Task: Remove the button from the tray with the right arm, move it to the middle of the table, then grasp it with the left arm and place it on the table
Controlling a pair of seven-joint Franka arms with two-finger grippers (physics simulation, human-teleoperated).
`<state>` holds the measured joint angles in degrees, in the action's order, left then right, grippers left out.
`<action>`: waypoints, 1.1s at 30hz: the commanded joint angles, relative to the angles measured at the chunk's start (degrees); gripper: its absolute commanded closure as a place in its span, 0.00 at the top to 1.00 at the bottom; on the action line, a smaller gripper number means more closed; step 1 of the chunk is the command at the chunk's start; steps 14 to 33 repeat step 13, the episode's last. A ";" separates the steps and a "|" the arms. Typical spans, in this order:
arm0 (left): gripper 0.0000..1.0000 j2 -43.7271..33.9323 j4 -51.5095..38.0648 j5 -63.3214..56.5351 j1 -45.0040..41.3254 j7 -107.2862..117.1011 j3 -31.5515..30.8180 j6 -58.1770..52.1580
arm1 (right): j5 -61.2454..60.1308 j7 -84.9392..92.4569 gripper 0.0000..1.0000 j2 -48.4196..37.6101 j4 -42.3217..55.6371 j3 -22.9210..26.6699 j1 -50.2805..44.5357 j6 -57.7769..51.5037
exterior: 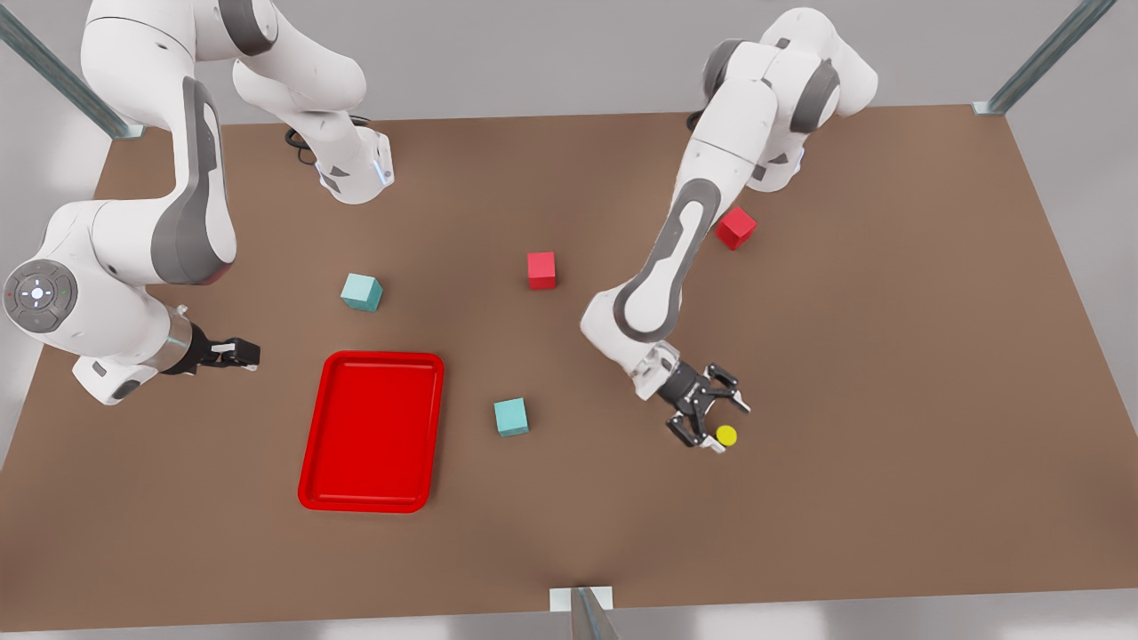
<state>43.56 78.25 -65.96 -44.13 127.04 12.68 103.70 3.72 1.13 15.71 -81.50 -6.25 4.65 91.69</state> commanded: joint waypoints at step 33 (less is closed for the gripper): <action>1.00 -33.89 6.22 68.24 28.75 -133.02 -10.40 -13.26 | 0.06 0.01 1.00 0.02 0.03 -0.26 -0.61 -0.11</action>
